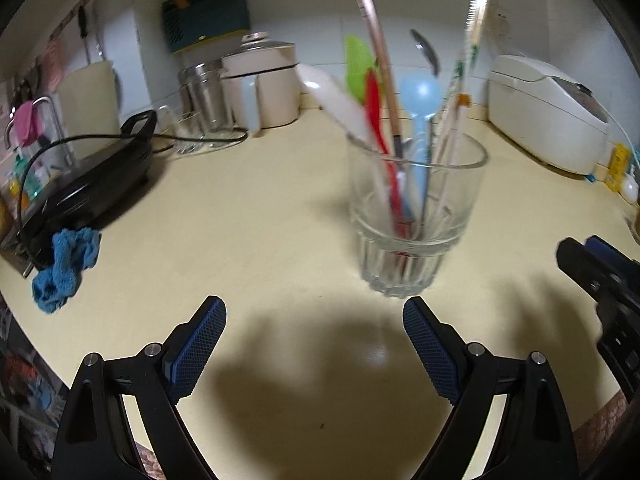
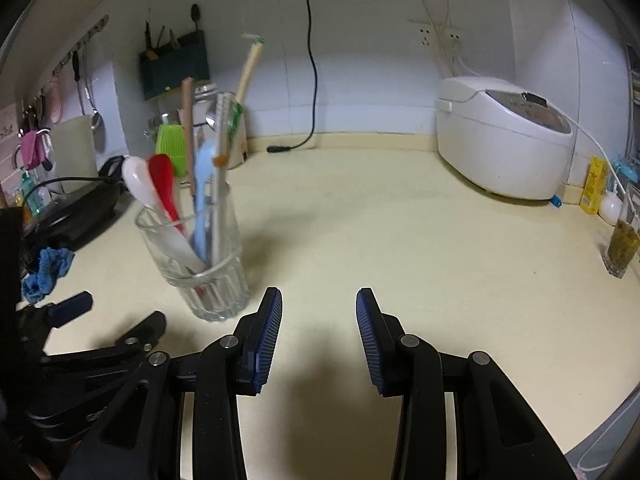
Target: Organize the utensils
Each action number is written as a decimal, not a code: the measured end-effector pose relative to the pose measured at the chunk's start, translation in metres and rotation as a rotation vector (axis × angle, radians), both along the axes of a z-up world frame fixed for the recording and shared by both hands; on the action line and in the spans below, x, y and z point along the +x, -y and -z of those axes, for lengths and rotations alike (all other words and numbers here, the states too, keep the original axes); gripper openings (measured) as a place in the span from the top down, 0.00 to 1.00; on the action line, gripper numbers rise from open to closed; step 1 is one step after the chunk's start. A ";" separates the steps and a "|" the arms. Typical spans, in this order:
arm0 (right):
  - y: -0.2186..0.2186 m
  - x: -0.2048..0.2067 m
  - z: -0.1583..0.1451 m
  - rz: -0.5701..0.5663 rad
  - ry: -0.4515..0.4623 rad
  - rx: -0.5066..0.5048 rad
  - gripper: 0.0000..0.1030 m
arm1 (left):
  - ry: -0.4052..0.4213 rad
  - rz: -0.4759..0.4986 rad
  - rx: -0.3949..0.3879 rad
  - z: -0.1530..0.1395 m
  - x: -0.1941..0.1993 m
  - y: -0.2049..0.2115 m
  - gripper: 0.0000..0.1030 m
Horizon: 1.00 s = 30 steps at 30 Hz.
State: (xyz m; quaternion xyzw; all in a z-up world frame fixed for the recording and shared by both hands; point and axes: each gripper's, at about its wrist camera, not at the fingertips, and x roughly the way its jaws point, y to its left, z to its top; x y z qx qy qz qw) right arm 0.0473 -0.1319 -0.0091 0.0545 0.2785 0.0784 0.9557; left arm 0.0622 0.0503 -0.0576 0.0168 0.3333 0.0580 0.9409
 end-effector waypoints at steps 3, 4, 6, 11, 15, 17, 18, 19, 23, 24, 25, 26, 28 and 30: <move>-0.008 -0.003 0.001 -0.030 -0.001 -0.008 0.62 | -0.005 -0.007 -0.012 0.000 0.001 -0.003 0.11; -0.010 -0.003 0.001 -0.037 -0.005 -0.010 0.62 | -0.006 -0.006 -0.015 0.000 0.000 -0.004 0.11; -0.015 -0.004 0.002 -0.057 -0.010 -0.017 0.62 | -0.006 0.001 -0.021 0.000 -0.001 -0.005 0.11; -0.015 -0.003 0.003 -0.060 -0.014 -0.013 0.62 | -0.001 0.018 -0.029 -0.001 -0.002 -0.004 0.11; -0.013 0.000 0.005 -0.054 -0.031 -0.001 0.62 | -0.003 0.023 -0.031 -0.001 -0.002 -0.002 0.11; -0.015 0.000 0.006 -0.056 -0.032 -0.001 0.62 | -0.007 0.022 -0.034 -0.001 -0.002 -0.002 0.11; -0.015 0.000 0.005 -0.059 -0.031 -0.002 0.62 | -0.008 0.021 -0.035 0.000 -0.002 -0.002 0.11; -0.015 0.000 0.005 -0.061 -0.030 -0.002 0.62 | -0.008 0.020 -0.036 0.000 -0.003 -0.002 0.11; -0.015 0.001 0.005 -0.068 -0.032 -0.003 0.62 | -0.010 0.019 -0.040 0.000 -0.002 -0.003 0.11; -0.015 0.001 0.006 -0.068 -0.033 -0.002 0.62 | -0.011 0.020 -0.040 0.000 -0.001 -0.003 0.11; -0.015 0.001 0.006 -0.067 -0.035 -0.002 0.62 | -0.011 0.021 -0.040 0.000 -0.001 -0.003 0.11; -0.015 0.002 0.006 -0.067 -0.036 -0.001 0.62 | -0.011 0.020 -0.038 -0.001 -0.001 -0.003 0.11; -0.015 0.001 0.006 -0.068 -0.035 0.000 0.62 | -0.011 0.020 -0.038 -0.001 -0.001 -0.003 0.11; -0.015 0.002 0.006 -0.070 -0.035 0.000 0.62 | -0.010 0.019 -0.038 -0.001 -0.001 -0.003 0.11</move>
